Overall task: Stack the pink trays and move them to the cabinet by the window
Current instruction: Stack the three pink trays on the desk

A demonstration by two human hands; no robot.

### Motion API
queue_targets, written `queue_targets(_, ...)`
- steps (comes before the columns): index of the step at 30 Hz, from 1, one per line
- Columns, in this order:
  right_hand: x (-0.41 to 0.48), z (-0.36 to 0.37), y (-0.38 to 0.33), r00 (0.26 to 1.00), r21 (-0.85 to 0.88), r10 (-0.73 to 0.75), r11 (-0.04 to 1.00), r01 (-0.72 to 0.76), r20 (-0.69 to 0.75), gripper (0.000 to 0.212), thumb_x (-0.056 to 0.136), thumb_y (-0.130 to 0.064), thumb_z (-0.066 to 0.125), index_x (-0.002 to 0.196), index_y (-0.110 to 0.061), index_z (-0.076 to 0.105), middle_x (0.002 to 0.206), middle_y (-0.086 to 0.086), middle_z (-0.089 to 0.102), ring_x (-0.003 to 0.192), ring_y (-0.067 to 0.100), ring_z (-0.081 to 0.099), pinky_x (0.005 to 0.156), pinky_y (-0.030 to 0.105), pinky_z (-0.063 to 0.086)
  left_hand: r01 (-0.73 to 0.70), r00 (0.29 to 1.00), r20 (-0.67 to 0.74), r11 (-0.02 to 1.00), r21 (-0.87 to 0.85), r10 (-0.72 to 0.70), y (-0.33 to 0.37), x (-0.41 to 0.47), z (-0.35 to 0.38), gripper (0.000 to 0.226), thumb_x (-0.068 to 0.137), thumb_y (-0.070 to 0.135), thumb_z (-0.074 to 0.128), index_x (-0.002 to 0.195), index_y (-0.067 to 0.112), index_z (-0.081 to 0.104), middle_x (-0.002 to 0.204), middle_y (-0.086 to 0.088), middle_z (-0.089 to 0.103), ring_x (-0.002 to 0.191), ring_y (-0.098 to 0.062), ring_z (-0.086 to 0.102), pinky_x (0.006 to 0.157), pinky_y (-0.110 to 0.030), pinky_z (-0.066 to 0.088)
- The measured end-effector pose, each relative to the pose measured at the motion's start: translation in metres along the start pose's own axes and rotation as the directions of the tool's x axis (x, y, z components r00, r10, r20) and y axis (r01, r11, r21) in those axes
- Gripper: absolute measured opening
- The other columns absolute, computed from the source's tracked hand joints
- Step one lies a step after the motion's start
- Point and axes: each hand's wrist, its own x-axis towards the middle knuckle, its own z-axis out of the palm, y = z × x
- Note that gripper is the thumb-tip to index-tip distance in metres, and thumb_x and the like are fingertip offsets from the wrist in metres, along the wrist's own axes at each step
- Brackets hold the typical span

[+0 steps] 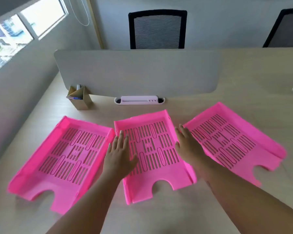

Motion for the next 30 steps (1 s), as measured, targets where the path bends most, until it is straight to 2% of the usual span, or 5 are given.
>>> queue_targets(5, -0.03, 0.047, 0.003, 0.996, 0.068, 0.053, 0.996, -0.058, 0.076, 0.067, 0.096, -0.009, 0.047, 0.155, -0.007, 0.016, 0.164, 0.015, 0.003, 0.151, 0.031, 0.007, 0.118, 0.04, 0.024, 0.091, 0.982, 0.164, 0.995, 0.027, -0.094, -0.003, -0.032, 0.049, 0.096, 0.091, 0.055, 0.043, 0.157, 0.008, -0.009, 0.163, -0.016, -0.019, 0.149, -0.031, -0.018, 0.122, -0.049, -0.001)
queue_targets(12, -0.055, 0.065, -0.006, 0.996, -0.072, 0.088, 0.994, -0.088, -0.006, 0.077, 0.081, -0.001, 0.07, 0.146, 0.009, 0.031, 0.157, 0.027, 0.022, 0.141, 0.04, 0.033, 0.075, 0.028, 0.06, 0.026, 0.993, 0.114, 0.999, 0.035, -0.03, -0.013, -0.036, 0.062, 0.089, 0.093, 0.047, 0.04, 0.156, 0.003, -0.004, 0.162, -0.017, -0.017, 0.149, -0.03, -0.02, 0.119, -0.045, -0.006)
queue_targets(22, -0.09, 0.08, -0.03, 0.979, -0.01, 0.199, 0.98, -0.199, -0.039, 0.069, 0.091, -0.009, 0.056, 0.149, 0.007, 0.023, 0.16, 0.025, 0.012, 0.147, 0.037, 0.022, 0.092, 0.036, 0.057, -0.138, 0.978, 0.171, 0.984, 0.116, 0.117, -0.037, -0.035, 0.054, 0.088, 0.095, 0.047, 0.04, 0.157, 0.004, -0.004, 0.164, -0.016, -0.015, 0.149, -0.028, -0.02, 0.124, -0.044, -0.002)
queue_targets(26, -0.09, 0.066, -0.04, 0.982, -0.046, 0.183, 0.982, -0.185, -0.042, 0.075, 0.089, -0.02, 0.061, 0.151, 0.002, 0.025, 0.159, 0.027, 0.017, 0.145, 0.045, 0.021, 0.115, 0.057, 0.026, -0.131, 0.983, 0.145, 0.986, 0.102, 0.116, -0.04, -0.037, 0.042, 0.088, 0.092, 0.054, 0.034, 0.158, 0.01, -0.003, 0.165, -0.013, -0.011, 0.151, -0.028, -0.017, 0.124, -0.046, -0.004)
queue_targets(30, -0.063, 0.04, -0.072, 0.995, 0.024, -0.012, 1.0, 0.015, -0.1, 0.071, 0.089, -0.019, 0.062, 0.15, 0.0, 0.03, 0.157, 0.023, 0.029, 0.146, 0.04, 0.023, 0.119, 0.052, 0.019, -0.046, 0.999, -0.007, 0.996, 0.079, 0.047, -0.063, -0.045, 0.009, 0.084, 0.092, 0.057, 0.039, 0.158, 0.01, 0.015, 0.165, -0.011, 0.007, 0.152, -0.028, -0.001, 0.123, -0.048, 0.001)
